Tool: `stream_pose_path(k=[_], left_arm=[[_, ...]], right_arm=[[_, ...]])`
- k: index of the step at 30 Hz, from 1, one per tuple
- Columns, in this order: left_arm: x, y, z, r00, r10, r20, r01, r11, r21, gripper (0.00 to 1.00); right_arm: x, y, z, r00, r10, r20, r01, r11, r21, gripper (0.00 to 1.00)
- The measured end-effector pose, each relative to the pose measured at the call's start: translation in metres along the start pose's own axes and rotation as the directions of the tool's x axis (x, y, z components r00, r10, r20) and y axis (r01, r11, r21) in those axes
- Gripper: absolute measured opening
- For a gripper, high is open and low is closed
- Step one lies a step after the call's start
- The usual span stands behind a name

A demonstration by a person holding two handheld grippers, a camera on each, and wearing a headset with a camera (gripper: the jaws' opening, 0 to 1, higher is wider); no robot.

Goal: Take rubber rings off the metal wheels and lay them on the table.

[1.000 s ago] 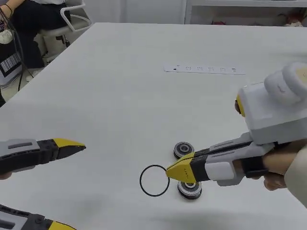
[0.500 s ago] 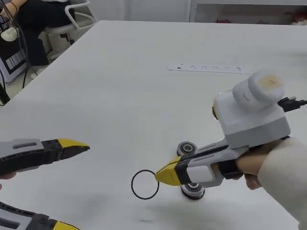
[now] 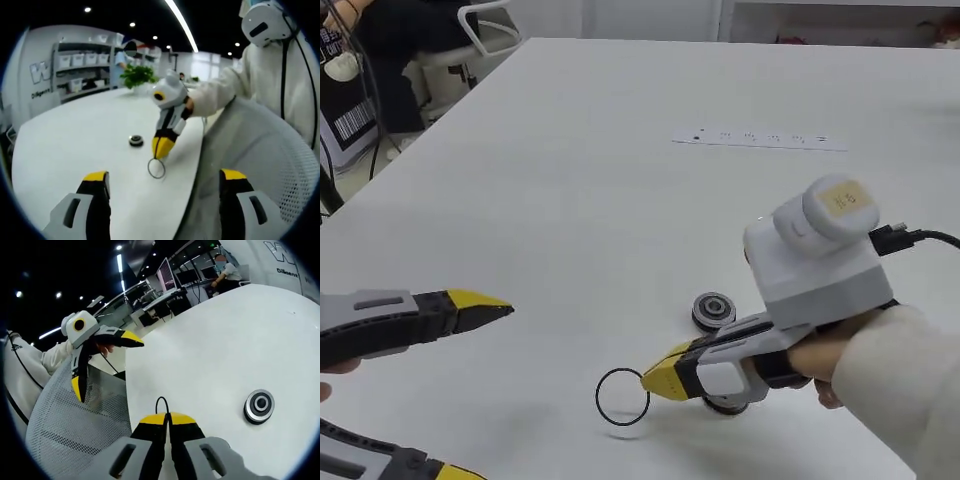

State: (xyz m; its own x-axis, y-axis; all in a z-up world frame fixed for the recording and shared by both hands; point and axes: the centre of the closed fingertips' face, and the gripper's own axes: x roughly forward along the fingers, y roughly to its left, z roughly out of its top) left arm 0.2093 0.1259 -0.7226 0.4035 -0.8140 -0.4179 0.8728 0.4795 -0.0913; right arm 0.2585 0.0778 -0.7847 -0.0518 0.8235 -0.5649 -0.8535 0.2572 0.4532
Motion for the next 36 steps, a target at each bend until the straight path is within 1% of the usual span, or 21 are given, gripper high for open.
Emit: stream_pose_path(k=[7,14,18,22,25,33,36], left_arm=[[0.0,0.0,-0.001,1.0,0.0,-0.003,0.0,1.0,-0.003,0.92],[0.001,-0.001,-0.001,1.0,-0.003,-0.007,0.003,1.0,-0.003,0.92],[0.001,-0.002,-0.001,1.0,-0.002,-0.008,0.002,1.0,-0.002,0.92],[0.001,0.0,-0.003,0.9998,0.002,-0.018,-0.002,1.0,0.005,0.91],[0.001,-0.001,-0.003,0.9999,-0.001,-0.017,0.001,1.0,0.004,0.91],[0.001,-0.001,-0.003,0.9998,0.0,-0.019,0.0,1.0,0.008,0.91],[0.001,0.0,-0.003,0.9998,0.002,-0.019,-0.002,1.0,0.008,0.91]], right_arm=[[0.003,-0.007,-0.002,0.9997,-0.024,-0.004,0.024,1.0,0.016,0.0],[0.005,-0.012,-0.003,0.9995,-0.03,0.001,0.03,0.999,0.032,0.0],[0.007,-0.013,-0.006,0.9992,-0.038,-0.012,0.038,0.999,0.019,0.0],[0.008,-0.013,-0.007,0.9989,-0.045,-0.015,0.045,0.999,0.011,0.0],[0.008,-0.013,-0.007,0.9987,-0.048,-0.015,0.048,0.999,0.004,0.0],[0.007,-0.017,-0.008,0.9973,-0.071,-0.019,0.07,0.997,-0.019,0.04],[0.007,-0.017,-0.009,0.9971,-0.073,-0.024,0.072,0.997,-0.027,0.04]])
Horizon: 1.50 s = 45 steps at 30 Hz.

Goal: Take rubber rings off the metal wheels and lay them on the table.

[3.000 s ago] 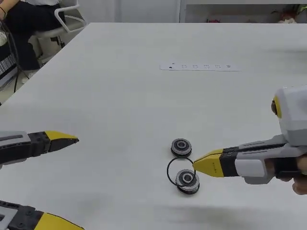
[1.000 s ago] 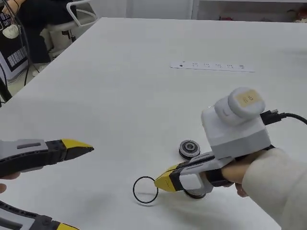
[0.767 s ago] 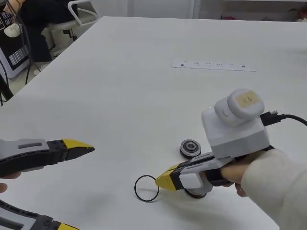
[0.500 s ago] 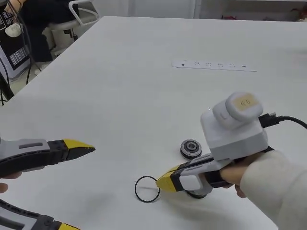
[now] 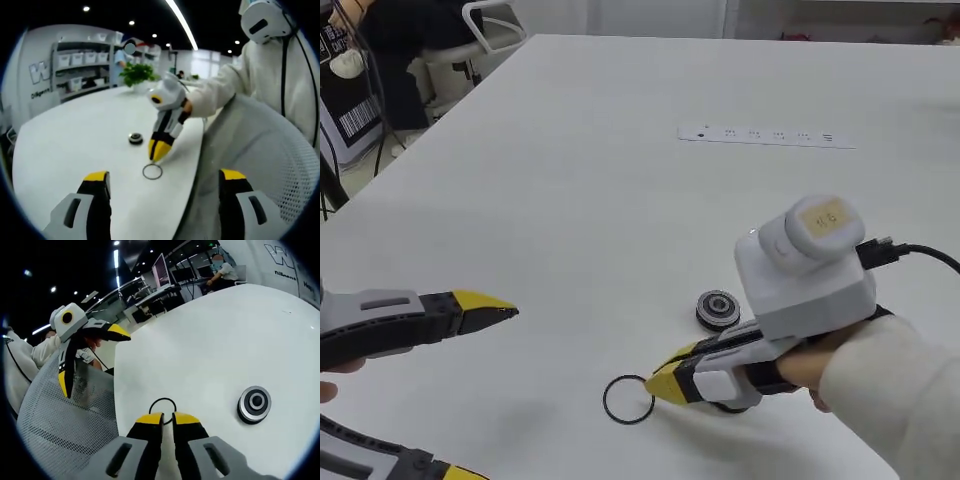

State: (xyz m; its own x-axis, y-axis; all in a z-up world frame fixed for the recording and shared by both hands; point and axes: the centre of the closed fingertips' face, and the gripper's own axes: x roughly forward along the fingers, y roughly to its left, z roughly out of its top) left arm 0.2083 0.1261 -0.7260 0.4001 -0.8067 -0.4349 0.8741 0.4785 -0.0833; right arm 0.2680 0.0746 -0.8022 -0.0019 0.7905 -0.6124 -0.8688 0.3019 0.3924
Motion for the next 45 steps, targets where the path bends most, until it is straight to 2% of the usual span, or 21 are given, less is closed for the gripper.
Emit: stream_pose_path(k=[10,24,32,45], left_arm=[[-0.001,0.001,0.0,1.0,0.004,-0.001,-0.004,1.0,0.001,0.91],[-0.002,0.001,0.001,1.0,0.004,-0.004,-0.004,1.0,0.003,0.91],[-0.004,0.001,0.002,1.0,-0.002,-0.009,0.002,1.0,0.006,0.9],[-0.005,0.004,0.006,0.9998,-0.005,-0.02,0.006,1.0,0.022,0.9]], right_arm=[[-0.011,0.0,0.007,0.9997,-0.007,0.022,0.008,1.0,-0.007,0.04],[-0.028,0.01,0.019,0.9985,-0.01,0.054,0.013,0.998,-0.056,0.06],[-0.044,0.01,0.022,0.9971,-0.032,0.069,0.038,0.995,-0.089,0.07],[-0.069,0.0,0.028,0.9898,-0.067,0.125,0.076,0.995,-0.07,0.1]])
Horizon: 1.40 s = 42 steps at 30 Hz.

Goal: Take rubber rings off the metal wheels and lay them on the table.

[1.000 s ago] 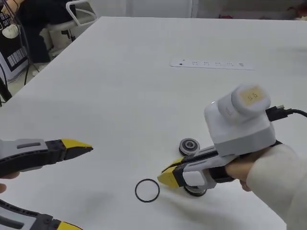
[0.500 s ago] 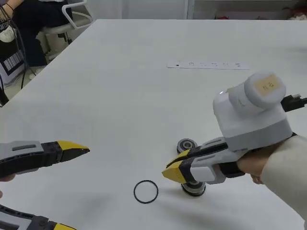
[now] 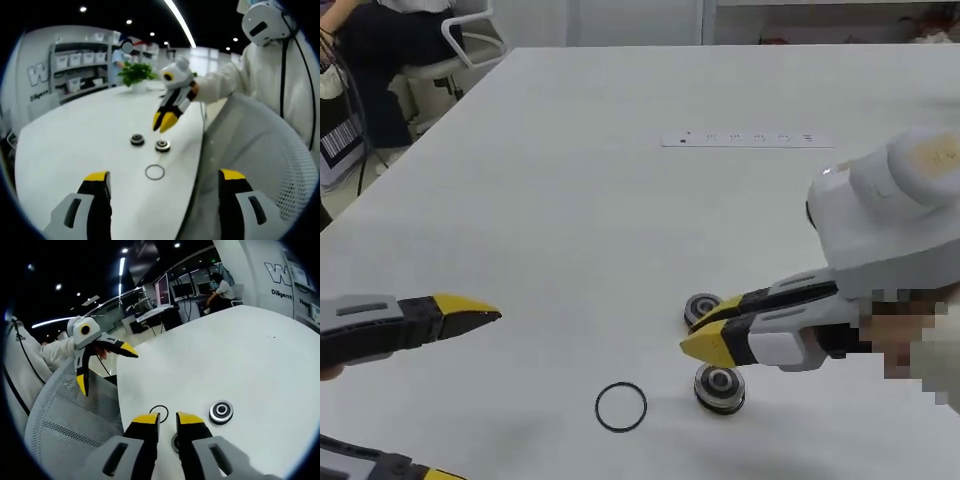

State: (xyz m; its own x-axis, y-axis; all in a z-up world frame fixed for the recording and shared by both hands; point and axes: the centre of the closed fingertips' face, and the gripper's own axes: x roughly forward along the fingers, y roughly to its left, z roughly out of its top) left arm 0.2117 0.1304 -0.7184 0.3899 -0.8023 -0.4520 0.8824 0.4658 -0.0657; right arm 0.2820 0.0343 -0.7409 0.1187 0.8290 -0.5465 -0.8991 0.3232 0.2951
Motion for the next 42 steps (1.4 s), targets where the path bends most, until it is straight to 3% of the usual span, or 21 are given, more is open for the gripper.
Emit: stream_pose_path(k=[8,15,29,34,40,42], left_arm=[[-0.003,0.002,0.005,1.0,0.002,0.001,-0.002,1.0,0.006,0.91],[-0.004,0.002,0.012,1.0,0.002,0.003,-0.002,1.0,0.014,0.92],[-0.011,0.01,0.03,0.9998,0.018,0.003,-0.018,0.999,0.044,0.95],[-0.011,0.01,0.041,0.9998,0.012,0.018,-0.013,0.998,0.061,0.95],[-0.006,0.014,0.062,0.9978,0.014,0.065,-0.018,0.997,0.07,0.95],[-0.003,0.014,0.067,0.9981,0.009,0.061,-0.014,0.996,0.091,0.95]], right_arm=[[-0.015,-0.007,0.004,0.9987,-0.025,0.044,0.024,1.0,0.007,0.16],[-0.025,-0.015,-0.002,0.9974,-0.052,0.05,0.051,0.999,0.011,0.21],[-0.034,-0.032,-0.037,0.995,-0.099,0.01,0.099,0.994,0.045,0.25],[-0.034,-0.034,-0.045,0.9947,-0.102,0.009,0.102,0.993,0.064,0.26],[-0.033,-0.034,-0.05,0.9946,-0.103,0.01,0.102,0.992,0.076,0.25],[-0.033,-0.034,-0.052,0.9948,-0.101,0.009,0.1,0.992,0.076,0.25]])
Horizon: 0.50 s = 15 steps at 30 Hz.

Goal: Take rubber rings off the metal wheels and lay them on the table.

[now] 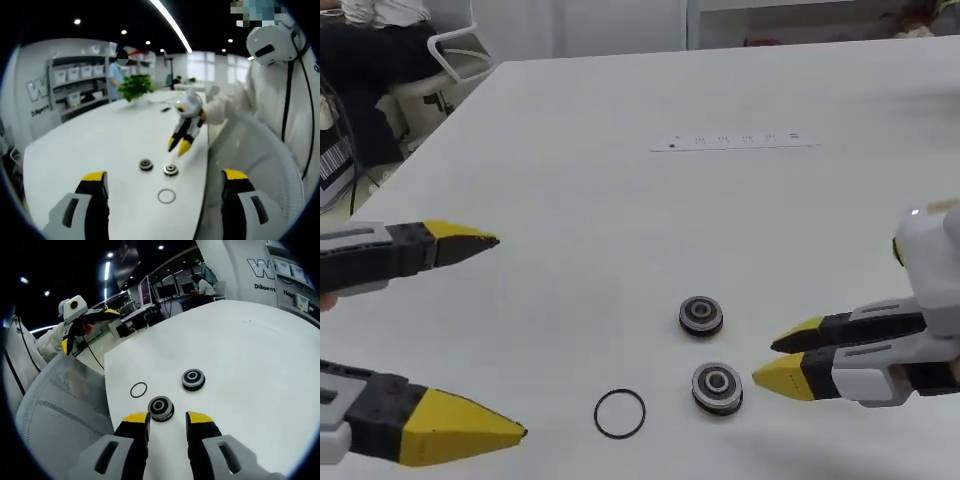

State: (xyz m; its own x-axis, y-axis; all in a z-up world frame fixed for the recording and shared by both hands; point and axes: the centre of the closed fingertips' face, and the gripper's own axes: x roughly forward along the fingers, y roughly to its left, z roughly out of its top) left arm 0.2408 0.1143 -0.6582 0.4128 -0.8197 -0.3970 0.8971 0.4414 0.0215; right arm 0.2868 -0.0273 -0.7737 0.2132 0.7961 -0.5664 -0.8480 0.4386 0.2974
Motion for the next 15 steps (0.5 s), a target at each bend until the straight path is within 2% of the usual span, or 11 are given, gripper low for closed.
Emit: stream_pose_path(k=[5,15], left_arm=[[0.009,-0.001,0.013,0.9998,-0.019,0.003,0.018,0.999,0.046,0.94],[0.036,-0.003,0.044,0.9969,-0.064,0.046,0.058,0.992,0.109,0.93]], right_arm=[[0.001,0.0,-0.002,1.0,0.002,0.002,-0.002,1.0,0.001,0.25],[0.005,0.002,-0.004,0.9999,0.009,0.008,-0.009,1.0,0.005,0.25]])
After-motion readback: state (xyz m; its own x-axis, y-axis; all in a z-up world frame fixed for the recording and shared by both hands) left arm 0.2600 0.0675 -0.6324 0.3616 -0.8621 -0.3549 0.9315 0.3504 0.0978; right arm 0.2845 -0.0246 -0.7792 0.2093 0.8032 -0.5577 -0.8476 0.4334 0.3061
